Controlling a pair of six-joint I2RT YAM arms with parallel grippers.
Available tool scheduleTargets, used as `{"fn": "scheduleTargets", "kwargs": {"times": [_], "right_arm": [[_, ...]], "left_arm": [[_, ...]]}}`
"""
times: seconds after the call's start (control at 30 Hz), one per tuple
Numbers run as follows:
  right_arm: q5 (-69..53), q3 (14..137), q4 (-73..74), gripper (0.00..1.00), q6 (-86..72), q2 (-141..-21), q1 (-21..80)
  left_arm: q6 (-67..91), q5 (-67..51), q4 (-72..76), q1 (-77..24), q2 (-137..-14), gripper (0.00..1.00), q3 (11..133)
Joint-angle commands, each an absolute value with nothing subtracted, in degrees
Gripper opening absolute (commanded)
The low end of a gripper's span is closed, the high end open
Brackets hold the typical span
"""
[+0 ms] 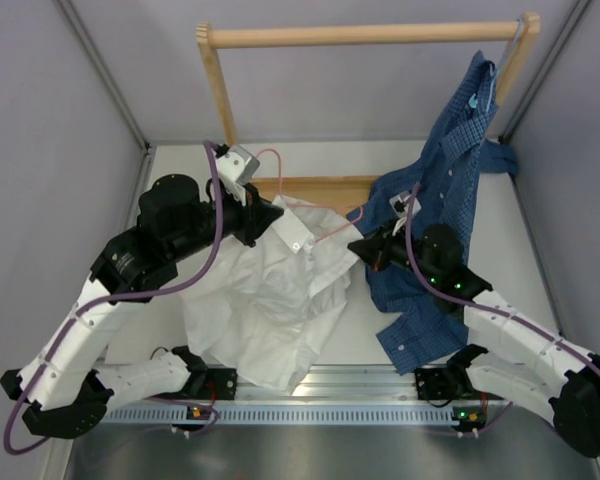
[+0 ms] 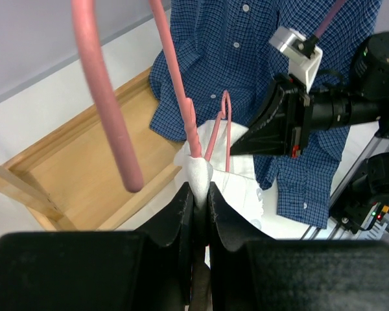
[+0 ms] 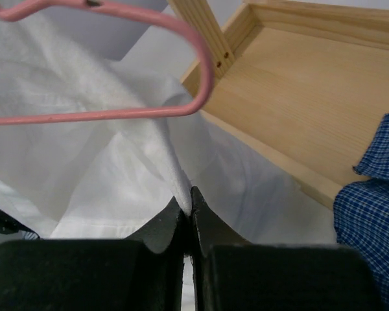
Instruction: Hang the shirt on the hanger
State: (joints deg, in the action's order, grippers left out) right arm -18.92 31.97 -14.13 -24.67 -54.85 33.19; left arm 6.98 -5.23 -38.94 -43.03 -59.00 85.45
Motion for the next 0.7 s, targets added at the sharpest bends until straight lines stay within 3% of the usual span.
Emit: {"fn": "scheduleTargets", "kwargs": {"times": [0.0,0.33,0.67], "right_arm": [[-18.4,36.1,-11.3,0.0,-24.3,-54.6,29.7],[-15.5,51.6,5.8,0.0,-22.3,-57.5,26.2],[-17.7,62.9,14.9,0.0,-16.3,-57.1,26.3]], "left_arm": [[3.8,-6.3,-34.4,-43.1,-55.1,0.0,83.9],[-1.0,-10.5,-34.2,-43.1,-49.5,0.0,79.3],[-1.8,4.1,-35.9,-43.1,-53.2,0.0,80.5]]}}
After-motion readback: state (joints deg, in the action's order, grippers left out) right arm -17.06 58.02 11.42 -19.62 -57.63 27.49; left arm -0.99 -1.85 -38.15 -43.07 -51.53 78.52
